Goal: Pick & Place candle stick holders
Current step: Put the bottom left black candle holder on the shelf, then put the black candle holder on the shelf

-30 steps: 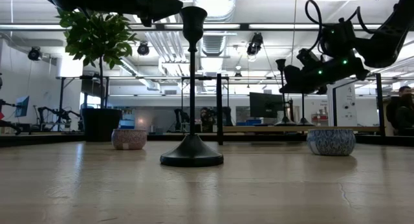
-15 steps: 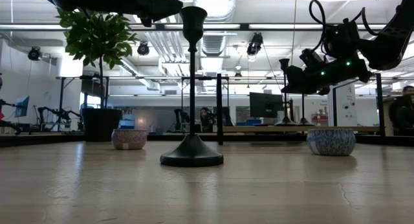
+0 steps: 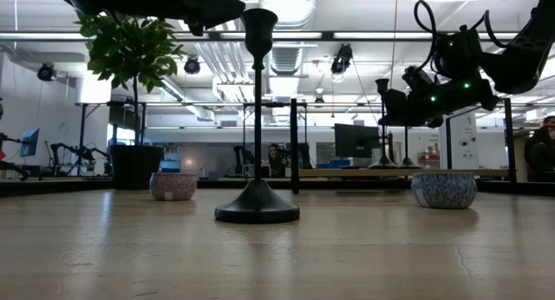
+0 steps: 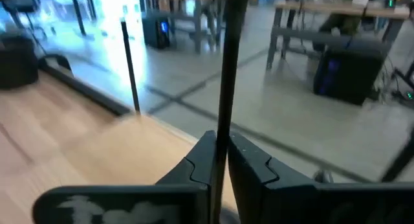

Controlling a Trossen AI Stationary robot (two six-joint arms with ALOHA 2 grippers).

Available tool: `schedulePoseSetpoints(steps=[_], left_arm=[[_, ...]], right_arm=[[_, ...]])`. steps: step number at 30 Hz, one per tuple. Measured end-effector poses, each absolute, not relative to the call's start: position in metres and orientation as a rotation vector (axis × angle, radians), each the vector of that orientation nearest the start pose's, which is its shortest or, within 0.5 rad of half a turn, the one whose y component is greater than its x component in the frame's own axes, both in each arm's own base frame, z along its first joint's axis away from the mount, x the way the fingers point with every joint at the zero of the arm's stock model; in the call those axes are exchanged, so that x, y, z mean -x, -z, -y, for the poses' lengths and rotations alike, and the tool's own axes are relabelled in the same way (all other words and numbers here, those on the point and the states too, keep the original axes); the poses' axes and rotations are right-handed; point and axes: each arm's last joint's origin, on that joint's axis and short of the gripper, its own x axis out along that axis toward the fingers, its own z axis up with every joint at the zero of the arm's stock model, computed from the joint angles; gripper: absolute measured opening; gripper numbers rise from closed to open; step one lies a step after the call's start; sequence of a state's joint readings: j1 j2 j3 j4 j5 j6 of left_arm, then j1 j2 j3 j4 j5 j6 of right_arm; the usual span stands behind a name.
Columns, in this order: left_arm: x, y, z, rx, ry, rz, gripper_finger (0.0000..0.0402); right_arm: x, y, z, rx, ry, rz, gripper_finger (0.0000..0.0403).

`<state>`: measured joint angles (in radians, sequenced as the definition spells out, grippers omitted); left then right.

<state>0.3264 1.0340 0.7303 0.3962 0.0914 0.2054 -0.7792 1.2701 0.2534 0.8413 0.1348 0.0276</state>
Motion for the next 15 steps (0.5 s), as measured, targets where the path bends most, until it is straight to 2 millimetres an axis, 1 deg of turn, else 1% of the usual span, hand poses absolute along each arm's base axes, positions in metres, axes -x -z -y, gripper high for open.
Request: schedulePoseSetpoints(steps=[2, 15], left_arm=[[-0.221, -0.323, -0.072, -0.224, -0.243, 0.066, 0.0165], [-0.221, -0.323, -0.072, -0.224, -0.244, 0.066, 0.0165]], right_arm=[[-0.151, -0.159, 0.155, -0.089, 0.916, -0.182, 0.0047], [-0.151, -0.171, 0.155, -0.056, 0.914, -0.09, 0.0115]])
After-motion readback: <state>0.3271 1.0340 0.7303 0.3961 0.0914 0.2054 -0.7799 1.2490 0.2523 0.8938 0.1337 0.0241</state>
